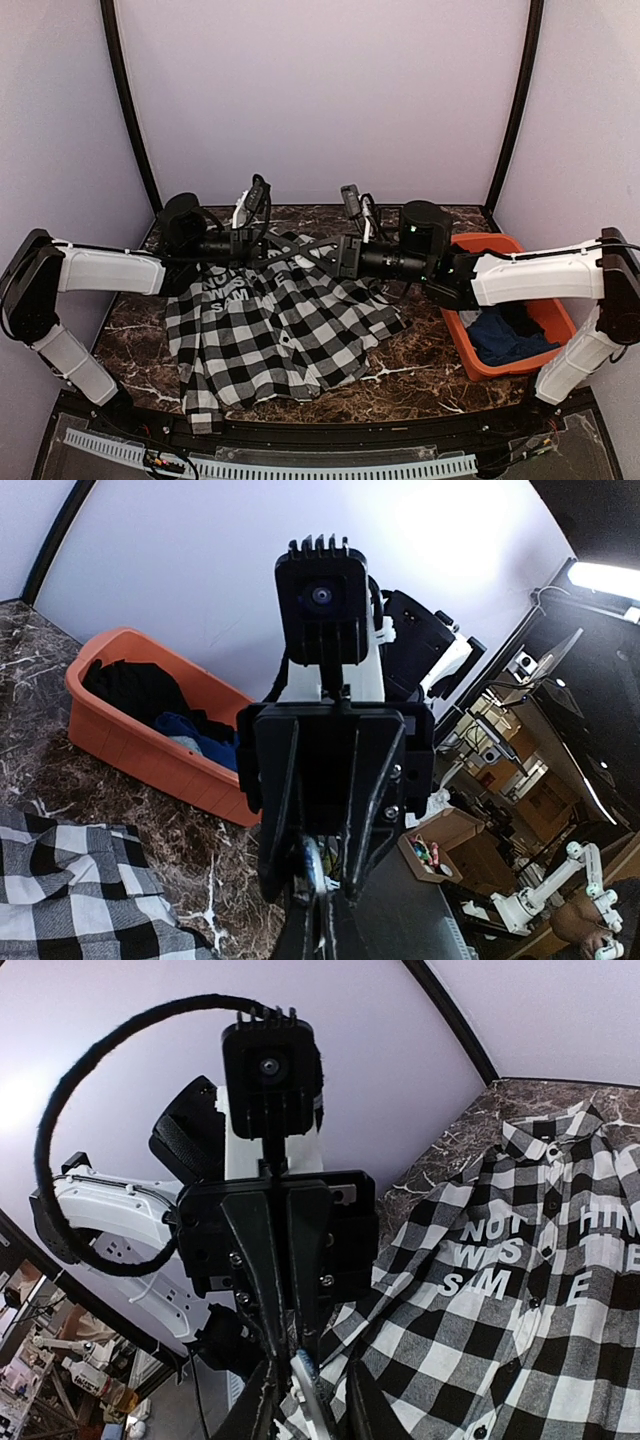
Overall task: Pin the brooch onto the clothing
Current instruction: Pass from the right arm to the left, then pass from the left arm to the right
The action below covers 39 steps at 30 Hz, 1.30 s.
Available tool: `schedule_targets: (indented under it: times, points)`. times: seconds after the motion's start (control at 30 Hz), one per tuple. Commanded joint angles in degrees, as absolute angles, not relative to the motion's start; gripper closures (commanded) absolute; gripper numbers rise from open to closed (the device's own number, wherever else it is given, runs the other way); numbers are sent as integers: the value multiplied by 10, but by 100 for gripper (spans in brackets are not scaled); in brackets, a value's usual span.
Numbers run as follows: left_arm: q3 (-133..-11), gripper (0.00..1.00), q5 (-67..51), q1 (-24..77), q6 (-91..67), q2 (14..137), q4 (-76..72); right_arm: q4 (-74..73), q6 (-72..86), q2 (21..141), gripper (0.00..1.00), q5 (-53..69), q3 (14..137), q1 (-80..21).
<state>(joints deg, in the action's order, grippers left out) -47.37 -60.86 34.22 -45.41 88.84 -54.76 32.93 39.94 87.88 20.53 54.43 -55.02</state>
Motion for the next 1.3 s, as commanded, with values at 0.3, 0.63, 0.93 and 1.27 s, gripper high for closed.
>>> schedule_targets:
  times: [0.3, 0.63, 0.93, 1.27]
  points:
    - [-501, 99, -529, 355, -244, 821, -292, 268, 501, 885, 69, 233, 590, -542]
    - [-503, 99, -509, 356, -221, 809, -263, 270, 557, 884, 61, 258, 577, -531]
    - [-501, 99, -503, 356, -213, 803, -258, 209, 546, 886, 57, 245, 588, -530]
    - [-497, 99, -507, 356, -219, 802, -270, 165, 525, 893, 58, 235, 601, -530]
